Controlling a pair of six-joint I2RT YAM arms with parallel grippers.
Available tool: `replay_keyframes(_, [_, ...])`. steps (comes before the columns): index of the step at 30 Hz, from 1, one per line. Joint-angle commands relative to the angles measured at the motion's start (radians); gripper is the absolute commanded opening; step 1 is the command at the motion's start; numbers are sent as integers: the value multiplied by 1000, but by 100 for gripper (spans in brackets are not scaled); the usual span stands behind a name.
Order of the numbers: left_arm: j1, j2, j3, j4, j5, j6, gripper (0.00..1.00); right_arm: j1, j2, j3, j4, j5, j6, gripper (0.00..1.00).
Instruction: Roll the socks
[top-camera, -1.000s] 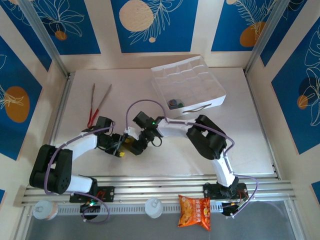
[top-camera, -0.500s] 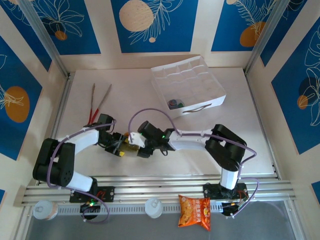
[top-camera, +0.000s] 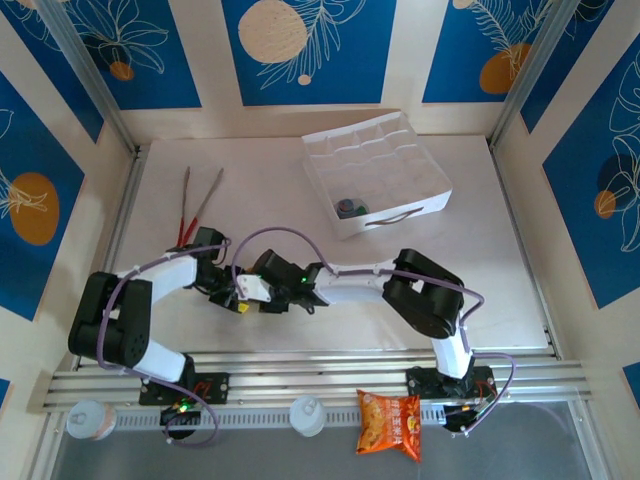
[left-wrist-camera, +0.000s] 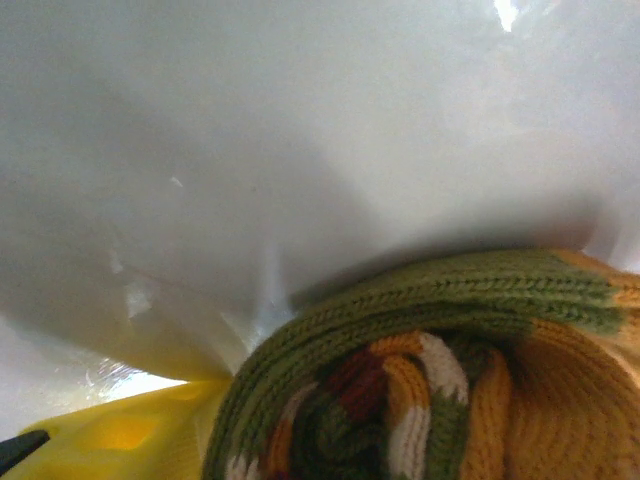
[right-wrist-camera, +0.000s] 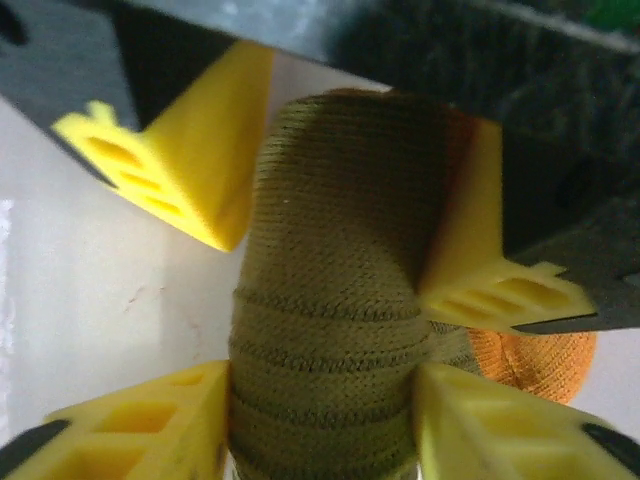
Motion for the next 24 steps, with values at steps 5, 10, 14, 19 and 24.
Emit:
replay_keyframes(5, [26, 3, -69, 53, -29, -26, 60, -14, 86, 55, -138, -33, 92, 1])
replay_keyframes(10, [75, -123, -50, 50, -47, -71, 70, -51, 124, 80, -252, -141, 183, 0])
replay_keyframes(14, [120, -123, -60, 62, -14, -94, 75, -75, 141, 92, -299, -213, 232, 0])
replay_keyframes(19, [167, -136, -92, 119, -1, -153, 76, -99, 185, 130, -364, -274, 271, 0])
replay_keyframes(24, [186, -207, -43, 20, -52, -134, 77, -131, 242, 208, -455, -347, 312, 0])
